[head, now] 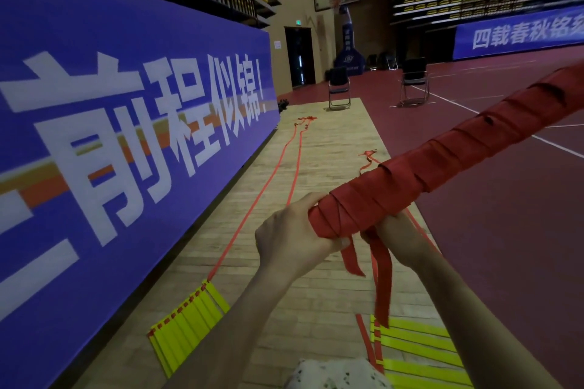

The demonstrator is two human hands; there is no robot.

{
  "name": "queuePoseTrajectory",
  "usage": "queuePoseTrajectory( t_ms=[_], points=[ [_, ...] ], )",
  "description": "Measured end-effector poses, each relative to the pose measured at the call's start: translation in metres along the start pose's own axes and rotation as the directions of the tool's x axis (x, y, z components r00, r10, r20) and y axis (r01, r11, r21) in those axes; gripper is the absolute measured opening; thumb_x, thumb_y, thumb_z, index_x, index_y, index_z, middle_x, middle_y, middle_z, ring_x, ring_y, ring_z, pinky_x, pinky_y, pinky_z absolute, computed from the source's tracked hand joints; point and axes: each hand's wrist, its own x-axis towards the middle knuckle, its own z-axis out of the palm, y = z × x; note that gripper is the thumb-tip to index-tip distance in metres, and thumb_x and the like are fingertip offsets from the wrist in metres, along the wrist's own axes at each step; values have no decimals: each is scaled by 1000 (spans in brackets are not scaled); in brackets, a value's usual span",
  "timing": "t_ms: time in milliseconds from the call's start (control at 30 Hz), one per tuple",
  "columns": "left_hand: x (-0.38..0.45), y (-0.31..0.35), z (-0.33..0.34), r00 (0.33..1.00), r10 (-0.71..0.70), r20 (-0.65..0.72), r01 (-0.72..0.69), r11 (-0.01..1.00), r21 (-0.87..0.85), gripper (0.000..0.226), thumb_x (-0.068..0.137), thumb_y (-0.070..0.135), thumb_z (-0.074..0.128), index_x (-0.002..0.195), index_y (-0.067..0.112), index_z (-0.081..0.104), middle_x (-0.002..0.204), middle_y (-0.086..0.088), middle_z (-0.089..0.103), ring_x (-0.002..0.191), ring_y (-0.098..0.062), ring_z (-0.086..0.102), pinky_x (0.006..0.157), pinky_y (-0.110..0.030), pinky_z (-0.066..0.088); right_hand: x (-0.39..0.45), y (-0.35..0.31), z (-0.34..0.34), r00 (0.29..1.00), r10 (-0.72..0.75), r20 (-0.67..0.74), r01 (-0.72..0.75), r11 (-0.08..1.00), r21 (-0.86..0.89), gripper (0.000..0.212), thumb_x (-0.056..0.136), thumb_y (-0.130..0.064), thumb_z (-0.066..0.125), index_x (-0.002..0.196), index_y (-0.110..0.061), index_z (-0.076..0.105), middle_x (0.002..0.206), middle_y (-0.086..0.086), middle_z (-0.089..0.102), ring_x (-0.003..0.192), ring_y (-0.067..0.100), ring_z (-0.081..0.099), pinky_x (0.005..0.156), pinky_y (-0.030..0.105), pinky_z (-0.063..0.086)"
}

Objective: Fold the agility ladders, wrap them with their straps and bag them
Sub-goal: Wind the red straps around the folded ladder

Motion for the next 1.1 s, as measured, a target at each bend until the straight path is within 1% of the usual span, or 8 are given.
queuePoseTrajectory(
  t_ms=[133,433,533,667,833,933,1000,1100],
  points=[
    [5,0,-1,1000,-1,-27,0,999,-42,69,57,62,77,118,54,48,99,16,69,103,-15,62,73,-26,39,-3,3,5,982,55,178,-87,980,179,36,97,-11,50,63,-11,42,43,-2,30,35,7,23,42,22,14],
    [8,-14,-3,996,-29,-81,29,1000,-3,84,58,51,80,131,51,38,102,11,68,103,-18,64,75,-27,45,-12,-10,12,984,80,157,-66,993,-94,28,98,-7,52,72,-8,62,52,-3,52,46,6,42,49,19,33],
    [3,-16,12,984,-50,-171,64,995,76,82,65,47,76,137,47,35,103,9,68,99,-20,65,71,-27,42,-16,-15,17,962,233,143,-248,964,94,19,94,-3,52,77,-6,59,54,-1,48,43,7,38,42,18,30],
    [-3,-24,33,872,246,-424,-105,939,329,71,54,23,80,122,24,59,88,0,65,75,-26,63,61,-32,46,-19,-18,26,936,311,162,-350,865,361,28,85,-29,60,65,-11,51,56,3,46,39,7,28,34,17,21],
    [0,-33,46,780,420,-464,-209,873,440,69,56,20,77,122,18,56,89,-3,59,74,-26,57,65,-36,45,-23,-11,29,951,306,53,-303,876,376,43,72,-48,71,65,-9,53,56,7,46,39,9,29,37,20,23],
    [-6,-29,42,873,375,-313,-243,889,387,81,57,39,76,132,22,48,102,-1,58,85,-23,60,70,-33,48,-23,-12,21,970,243,6,-229,906,357,33,65,-38,74,63,-12,55,53,6,47,38,9,32,37,18,23],
    [0,-25,21,964,267,7,-253,906,341,80,63,55,70,133,32,40,116,6,54,100,-19,58,77,-32,47,-25,-12,14,984,174,19,-172,940,294,22,64,-34,75,58,-19,61,53,4,48,40,8,36,38,18,25],
    [32,-30,-1,836,123,534,-135,991,-17,48,65,45,77,106,26,60,91,6,67,76,-13,61,69,-28,46,-25,-16,12,989,106,103,-124,975,183,16,66,-30,76,57,-24,66,53,-2,51,44,6,42,41,18,27]
  ],
)
